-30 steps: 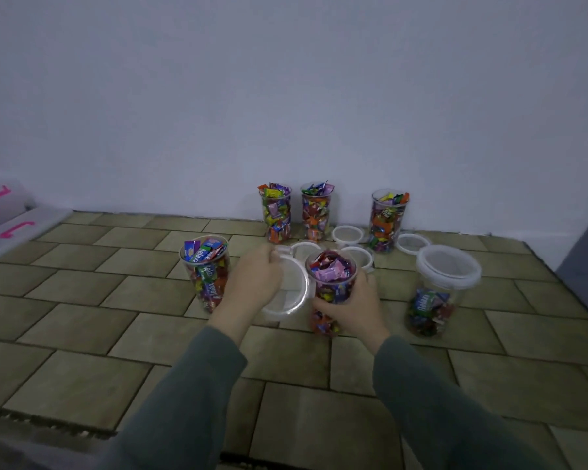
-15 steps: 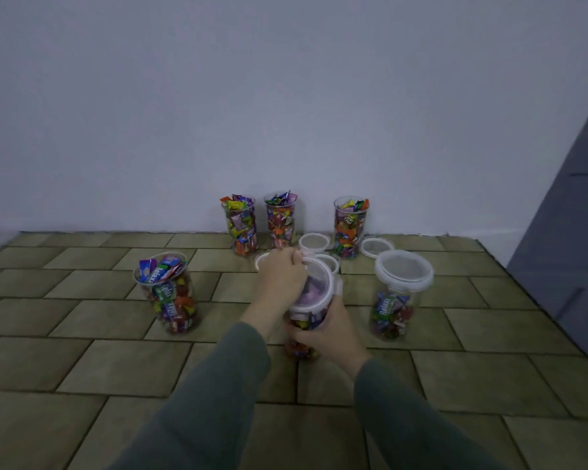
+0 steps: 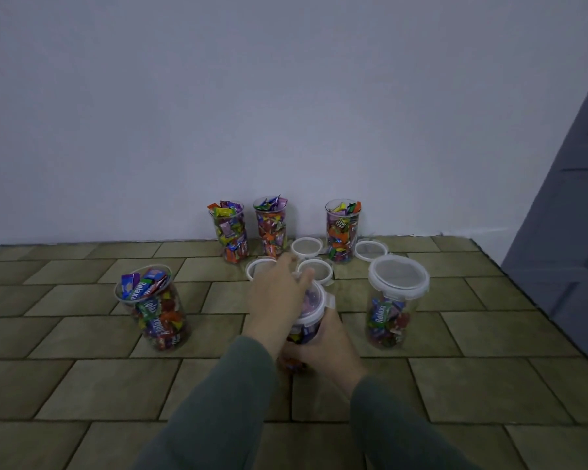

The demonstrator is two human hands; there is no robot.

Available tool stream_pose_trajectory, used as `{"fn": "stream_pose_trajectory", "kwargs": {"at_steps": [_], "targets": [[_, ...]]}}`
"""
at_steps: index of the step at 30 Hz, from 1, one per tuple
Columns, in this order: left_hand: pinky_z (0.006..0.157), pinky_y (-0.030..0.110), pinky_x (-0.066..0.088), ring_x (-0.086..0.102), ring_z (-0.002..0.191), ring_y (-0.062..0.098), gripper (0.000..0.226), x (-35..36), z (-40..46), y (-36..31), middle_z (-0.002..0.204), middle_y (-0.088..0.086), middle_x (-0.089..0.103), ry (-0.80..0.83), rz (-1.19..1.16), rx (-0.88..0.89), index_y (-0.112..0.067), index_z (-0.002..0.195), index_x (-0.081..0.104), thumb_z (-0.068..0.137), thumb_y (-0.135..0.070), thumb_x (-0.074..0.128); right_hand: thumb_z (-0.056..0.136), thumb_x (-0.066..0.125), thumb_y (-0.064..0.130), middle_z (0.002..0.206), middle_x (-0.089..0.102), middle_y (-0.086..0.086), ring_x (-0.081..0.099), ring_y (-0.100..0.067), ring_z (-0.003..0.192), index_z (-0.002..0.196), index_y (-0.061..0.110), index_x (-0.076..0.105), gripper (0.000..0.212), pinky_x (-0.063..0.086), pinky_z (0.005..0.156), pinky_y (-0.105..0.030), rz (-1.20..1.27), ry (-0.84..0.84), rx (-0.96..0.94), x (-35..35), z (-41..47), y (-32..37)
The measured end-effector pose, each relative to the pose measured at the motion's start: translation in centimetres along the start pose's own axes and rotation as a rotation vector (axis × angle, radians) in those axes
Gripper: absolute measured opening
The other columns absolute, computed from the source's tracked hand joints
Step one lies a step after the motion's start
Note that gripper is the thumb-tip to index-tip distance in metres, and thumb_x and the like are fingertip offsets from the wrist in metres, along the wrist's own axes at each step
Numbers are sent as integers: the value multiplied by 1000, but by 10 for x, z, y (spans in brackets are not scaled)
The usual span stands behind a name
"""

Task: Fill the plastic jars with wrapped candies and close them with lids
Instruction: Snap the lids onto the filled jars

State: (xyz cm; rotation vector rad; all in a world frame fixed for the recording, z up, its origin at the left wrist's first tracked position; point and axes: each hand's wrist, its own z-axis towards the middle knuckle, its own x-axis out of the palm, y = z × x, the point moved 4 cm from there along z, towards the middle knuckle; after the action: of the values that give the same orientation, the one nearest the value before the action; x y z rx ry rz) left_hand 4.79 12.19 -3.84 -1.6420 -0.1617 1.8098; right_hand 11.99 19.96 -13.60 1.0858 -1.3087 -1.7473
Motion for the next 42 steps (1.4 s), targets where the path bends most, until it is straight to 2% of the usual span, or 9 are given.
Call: {"fn": "stream_pose_trajectory", "kwargs": {"at_steps": [8,12,17,23,25,28,32,37,42], "targets": [[85,36,43,50,109,23,36,1,4,4,116,-4,57,-28,34,43,-30,105,72,95,-52,46,54,92,28,124,54,20,51,8,115,132,30,37,96,44,88,-7,-3,-3,20,0,1,-1],[83,38,39,52,100,20,34,-5,-12,-17,106,-6,61,-279,230,203,-26,97,75,94,-47,48,50,91,37,122,57,18,54,2,114,130,32,40,95,49,95,-25,-35,-36,13,-1,7,2],[100,44,25,34,130,23,41,22,-30,-22,138,-4,48,-92,145,270,-27,122,60,92,-53,50,76,76,24,104,53,21,53,12,98,116,32,46,50,44,77,-7,-186,-133,-76,-13,16,11],[97,43,25,36,125,21,39,23,-26,-26,133,-8,50,-126,106,254,-29,117,62,84,-50,58,75,75,26,118,54,2,56,-4,103,124,23,45,57,52,90,-31,-214,-154,-68,-13,23,2],[98,44,25,35,127,22,40,20,-27,-27,135,-7,49,-119,145,302,-29,121,59,87,-51,55,73,77,28,118,54,6,54,2,103,124,24,44,61,50,89,-21,-210,-137,-70,-14,23,6],[106,38,17,21,137,17,47,15,-20,-16,149,-14,33,125,110,382,-39,134,48,89,-52,55,61,88,22,120,53,13,52,8,109,125,20,40,80,43,84,-6,-79,-124,-75,-22,22,2],[110,39,8,8,142,5,57,7,-16,1,157,-24,15,363,12,451,-54,137,38,87,-48,64,58,90,17,130,52,12,52,1,119,134,23,36,93,46,94,-17,-36,-31,-42,-35,21,-10],[94,21,9,16,127,-5,53,17,-18,6,144,-35,17,206,-73,555,-62,125,35,78,-63,59,57,88,20,131,53,12,52,3,119,139,27,34,98,48,98,-24,-43,-8,-13,-39,21,-12],[108,24,15,23,131,3,56,30,-18,6,147,-24,28,98,-224,582,-46,130,52,76,-62,53,55,88,30,135,52,11,51,-3,124,142,28,33,103,47,103,-36,-79,-17,-11,-44,24,-14]]}}
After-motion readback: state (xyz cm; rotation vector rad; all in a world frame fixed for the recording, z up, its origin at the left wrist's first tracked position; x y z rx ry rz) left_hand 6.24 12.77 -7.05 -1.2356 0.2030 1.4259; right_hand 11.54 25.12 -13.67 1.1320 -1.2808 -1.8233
